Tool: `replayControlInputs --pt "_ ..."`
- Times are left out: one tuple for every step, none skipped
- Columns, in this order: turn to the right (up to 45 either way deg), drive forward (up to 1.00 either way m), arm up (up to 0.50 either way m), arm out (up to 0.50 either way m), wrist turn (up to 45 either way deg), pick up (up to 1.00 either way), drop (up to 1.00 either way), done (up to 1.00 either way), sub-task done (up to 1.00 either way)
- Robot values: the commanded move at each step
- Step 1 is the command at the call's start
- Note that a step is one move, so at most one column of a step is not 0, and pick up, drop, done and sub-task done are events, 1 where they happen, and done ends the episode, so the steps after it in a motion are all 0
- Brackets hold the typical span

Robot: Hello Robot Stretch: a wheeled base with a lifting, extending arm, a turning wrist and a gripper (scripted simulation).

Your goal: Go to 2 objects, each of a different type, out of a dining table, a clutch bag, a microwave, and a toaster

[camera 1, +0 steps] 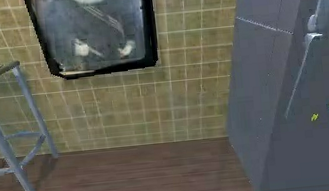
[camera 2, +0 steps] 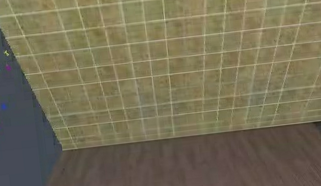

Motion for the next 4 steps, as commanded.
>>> replayControlInputs --pt "-45.0 0.0 0.0 0.0 0.0 0.0 0.0 0.0 0.0" --pt "-12.0 0.0 0.0 0.0 0.0 0.0 0.0 0.0 0.0" --pt "0.0 0.35 0.0 0.0 0.0 0.0 0.0 0.0 0.0" --pt "-21.0 0.0 0.0 0.0 0.0 0.0 0.0 0.0 0.0"
